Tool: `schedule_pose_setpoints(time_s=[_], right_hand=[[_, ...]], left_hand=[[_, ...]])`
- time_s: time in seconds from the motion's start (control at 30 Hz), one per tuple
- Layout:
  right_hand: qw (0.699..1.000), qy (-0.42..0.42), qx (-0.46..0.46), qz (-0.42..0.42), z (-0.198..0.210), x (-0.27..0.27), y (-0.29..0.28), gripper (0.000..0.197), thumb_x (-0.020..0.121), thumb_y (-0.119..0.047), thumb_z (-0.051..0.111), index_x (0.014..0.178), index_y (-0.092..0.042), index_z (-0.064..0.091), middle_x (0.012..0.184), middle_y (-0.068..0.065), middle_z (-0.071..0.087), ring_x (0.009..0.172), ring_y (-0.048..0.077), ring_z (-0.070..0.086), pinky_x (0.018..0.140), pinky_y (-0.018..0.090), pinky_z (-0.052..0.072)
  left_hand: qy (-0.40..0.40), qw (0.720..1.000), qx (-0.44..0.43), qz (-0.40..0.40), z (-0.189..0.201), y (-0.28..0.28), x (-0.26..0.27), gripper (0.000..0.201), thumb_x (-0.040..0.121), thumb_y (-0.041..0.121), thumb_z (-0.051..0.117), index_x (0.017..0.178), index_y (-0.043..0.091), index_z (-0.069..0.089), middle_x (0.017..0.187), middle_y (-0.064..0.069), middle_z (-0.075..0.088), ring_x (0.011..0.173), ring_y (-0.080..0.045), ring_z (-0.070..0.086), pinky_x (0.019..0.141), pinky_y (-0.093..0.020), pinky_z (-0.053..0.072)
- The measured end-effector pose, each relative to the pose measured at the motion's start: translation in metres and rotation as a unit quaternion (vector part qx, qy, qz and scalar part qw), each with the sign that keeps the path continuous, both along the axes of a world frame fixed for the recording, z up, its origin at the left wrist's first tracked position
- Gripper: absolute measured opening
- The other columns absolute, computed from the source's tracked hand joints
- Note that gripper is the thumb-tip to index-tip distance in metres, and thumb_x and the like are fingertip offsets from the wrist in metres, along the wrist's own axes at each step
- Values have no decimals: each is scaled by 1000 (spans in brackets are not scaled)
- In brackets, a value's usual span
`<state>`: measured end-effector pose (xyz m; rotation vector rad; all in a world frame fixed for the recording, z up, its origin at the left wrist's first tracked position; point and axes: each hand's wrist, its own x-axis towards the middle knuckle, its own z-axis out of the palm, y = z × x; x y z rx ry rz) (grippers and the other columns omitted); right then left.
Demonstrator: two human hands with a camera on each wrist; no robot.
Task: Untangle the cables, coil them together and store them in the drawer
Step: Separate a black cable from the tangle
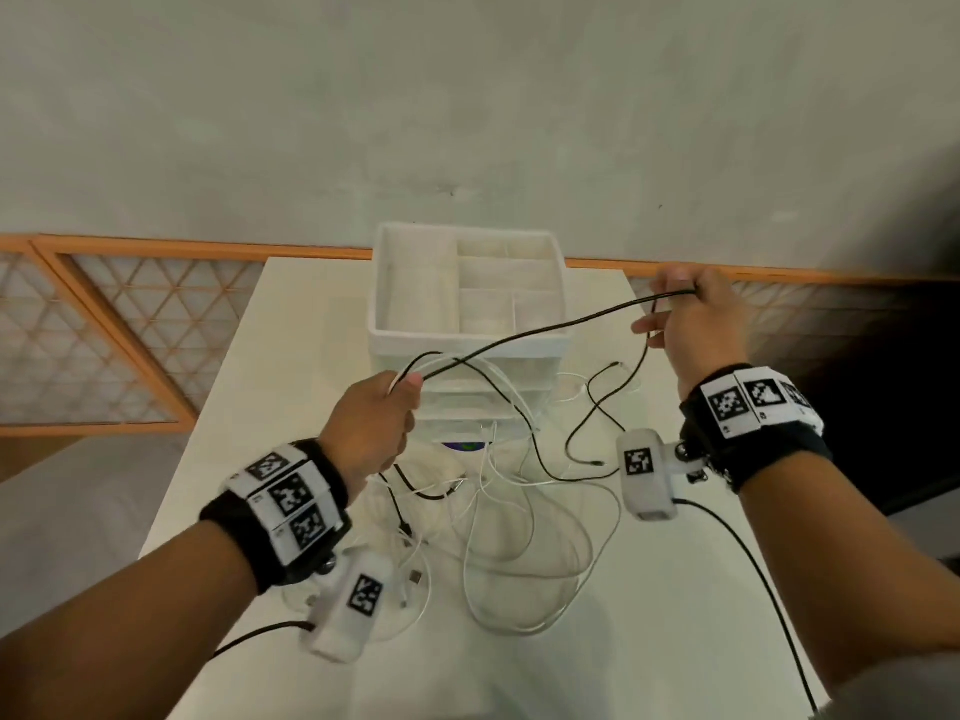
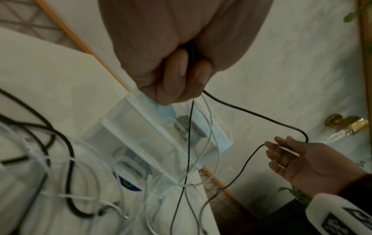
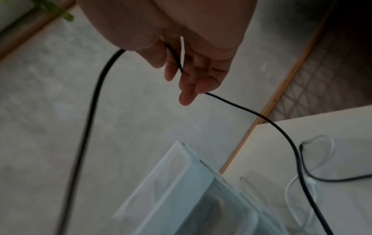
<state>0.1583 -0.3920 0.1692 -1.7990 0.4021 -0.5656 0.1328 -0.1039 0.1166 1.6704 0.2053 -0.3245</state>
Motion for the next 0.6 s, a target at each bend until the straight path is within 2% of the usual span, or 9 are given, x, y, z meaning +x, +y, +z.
schedule_pose_setpoints(time_s=[0.1, 0.23, 0.3, 0.33, 0.37, 0.43, 0.5, 0.57, 0.6], right_hand=[[998, -21, -42, 38, -3, 17, -4, 22, 99, -31, 37, 103, -26, 57, 116, -4, 63, 63, 19, 71, 56, 32, 46], [997, -14, -59, 48, -12, 29, -14, 29, 99, -14, 40, 119, -29, 55, 119, -12, 57, 69, 16, 72, 59, 29, 47], [982, 96, -147, 71, -28, 24, -26, 49, 91, -3, 50, 131, -32, 51, 139, -6, 51, 96, 18, 70, 77, 30, 50], [956, 179, -219, 76, -35, 16, -29, 58, 88, -2, 54, 137, -33, 47, 145, 1, 47, 112, 22, 63, 86, 30, 46], [931, 233, -271, 74, -40, 9, -29, 63, 85, -5, 58, 140, -32, 45, 142, 8, 47, 117, 25, 56, 89, 30, 42], [937, 219, -255, 92, -38, -7, -15, 65, 80, -12, 69, 139, -32, 48, 118, 9, 56, 98, 19, 55, 86, 33, 46], [952, 133, -178, 210, -27, -26, 15, 69, 77, -14, 78, 135, -38, 50, 83, -1, 52, 70, 12, 48, 74, 32, 49], [919, 95, -162, 347, -14, -42, 51, 59, 78, -22, 81, 128, -41, 56, 60, -8, 41, 53, 8, 37, 58, 20, 40], [900, 91, -185, 383, -11, -48, 66, 43, 81, -27, 79, 120, -38, 63, 51, -10, 41, 47, 6, 36, 53, 16, 35]], left_hand=[[-14, 1000, 17, -22, 4, 7, 1, 41, 100, 40, 52, 70, 18, 35, 49, 7, 32, 38, -10, 20, 37, -17, 16], [-29, 999, 27, -19, 17, 9, 2, 40, 97, 40, 57, 73, 19, 34, 50, 6, 31, 38, -10, 21, 37, -17, 17], [-33, 999, 14, -12, 24, 10, 3, 39, 97, 37, 59, 71, 20, 35, 52, 6, 31, 39, -10, 21, 36, -16, 17], [-41, 999, 14, -14, 28, 11, 3, 38, 97, 36, 59, 71, 19, 36, 52, 5, 30, 40, -10, 22, 36, -16, 17], [-53, 998, 19, -22, 31, 12, 3, 37, 97, 35, 59, 73, 17, 39, 53, 5, 30, 40, -10, 22, 36, -16, 17], [-90, 993, 50, -49, 33, 11, 5, 33, 97, 33, 60, 76, 11, 47, 53, 3, 32, 40, -10, 24, 36, -17, 21], [-141, 978, 119, -99, 34, 5, 5, 38, 96, 39, 59, 72, 12, 49, 53, 3, 38, 41, -9, 30, 41, -20, 26], [-182, 952, 175, -174, 37, -6, 0, 46, 96, 45, 55, 63, 16, 43, 52, 6, 42, 41, -5, 34, 45, -20, 28], [-194, 943, 175, -207, 41, -13, -4, 48, 97, 45, 52, 60, 17, 43, 51, 8, 42, 41, -3, 34, 46, -18, 29]])
